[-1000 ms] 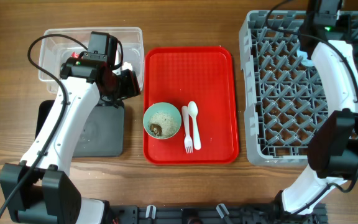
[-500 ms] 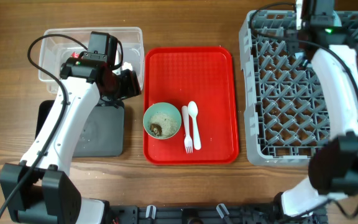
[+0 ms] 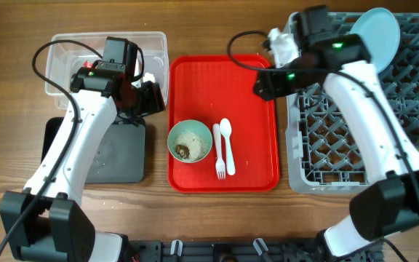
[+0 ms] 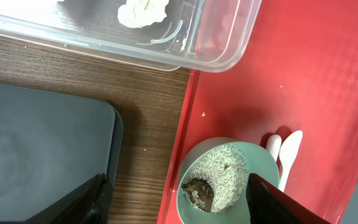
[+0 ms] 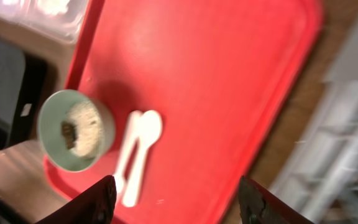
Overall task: Sort waste into correct bins and load items into the dishwasher rack
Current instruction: 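Release the plate upright in the rack and move right gripper to cutlery, then grasp the white spoon on the red tray with the right gripper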
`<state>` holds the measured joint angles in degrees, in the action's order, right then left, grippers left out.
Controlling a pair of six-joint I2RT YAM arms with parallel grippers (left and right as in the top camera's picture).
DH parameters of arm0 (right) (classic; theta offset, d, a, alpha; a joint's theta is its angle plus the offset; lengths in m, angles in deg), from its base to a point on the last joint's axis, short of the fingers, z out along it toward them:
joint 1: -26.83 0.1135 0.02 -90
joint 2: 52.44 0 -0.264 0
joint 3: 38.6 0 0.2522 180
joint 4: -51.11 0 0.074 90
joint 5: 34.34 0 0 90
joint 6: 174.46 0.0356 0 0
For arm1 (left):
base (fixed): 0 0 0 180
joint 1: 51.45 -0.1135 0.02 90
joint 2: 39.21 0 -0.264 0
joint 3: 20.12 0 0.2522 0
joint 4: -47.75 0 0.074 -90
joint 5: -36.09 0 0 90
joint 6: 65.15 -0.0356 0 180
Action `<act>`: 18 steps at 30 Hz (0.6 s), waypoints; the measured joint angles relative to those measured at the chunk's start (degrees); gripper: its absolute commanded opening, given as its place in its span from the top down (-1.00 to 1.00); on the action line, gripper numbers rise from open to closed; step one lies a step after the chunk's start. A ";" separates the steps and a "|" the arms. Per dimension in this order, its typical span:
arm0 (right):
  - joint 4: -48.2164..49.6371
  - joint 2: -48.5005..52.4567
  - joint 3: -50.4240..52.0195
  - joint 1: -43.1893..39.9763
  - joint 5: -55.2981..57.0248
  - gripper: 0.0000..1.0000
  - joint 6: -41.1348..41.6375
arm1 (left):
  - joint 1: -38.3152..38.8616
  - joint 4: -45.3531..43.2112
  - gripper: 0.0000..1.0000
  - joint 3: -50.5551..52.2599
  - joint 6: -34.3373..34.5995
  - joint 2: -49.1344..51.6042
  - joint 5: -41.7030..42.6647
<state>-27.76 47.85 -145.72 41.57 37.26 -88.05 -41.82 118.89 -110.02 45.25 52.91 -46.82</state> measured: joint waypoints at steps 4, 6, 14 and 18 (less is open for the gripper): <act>-0.28 2.25 0.04 5.38 2.97 -0.28 5.66 | 0.00 0.00 -0.41 0.00 0.00 -0.02 0.00; -0.26 3.37 0.61 7.76 4.42 -0.28 8.87 | 0.00 0.00 -0.41 0.00 0.00 -0.04 0.00; 5.62 4.57 12.31 12.20 6.67 -0.28 18.71 | 0.00 -0.02 -0.42 0.00 0.00 -0.04 0.00; 11.69 4.63 17.97 13.75 7.43 -0.28 20.33 | 0.00 -0.31 -0.42 0.00 0.00 -0.04 0.00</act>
<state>-16.06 52.49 -127.76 55.32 44.69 -67.72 -41.82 118.59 -110.02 45.25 52.86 -46.82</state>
